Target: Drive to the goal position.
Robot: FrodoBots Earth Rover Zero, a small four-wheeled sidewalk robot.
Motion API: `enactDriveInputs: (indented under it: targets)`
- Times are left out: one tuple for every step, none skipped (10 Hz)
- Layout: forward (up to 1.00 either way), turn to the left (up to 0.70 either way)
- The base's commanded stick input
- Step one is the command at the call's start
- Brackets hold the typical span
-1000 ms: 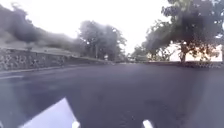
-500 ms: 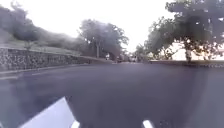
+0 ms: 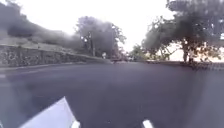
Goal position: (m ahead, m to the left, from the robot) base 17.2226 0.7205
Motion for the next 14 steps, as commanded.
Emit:
enactDriveInputs:
  targets:
    - [0.85,0.0]
    - [0.85,0.0]
    - [0.85,0.0]
    - [0.85,-0.34]
    - [0.85,-0.34]
    - [0.85,-0.34]
    - [0.85,-0.34]
    - [0.85,-0.34]
    - [0.85,0.0]
    - [0.85,0.0]
    - [0.85,0.0]
    - [0.85,0.0]
    - [0.85,0.0]
    - [0.85,0.0]
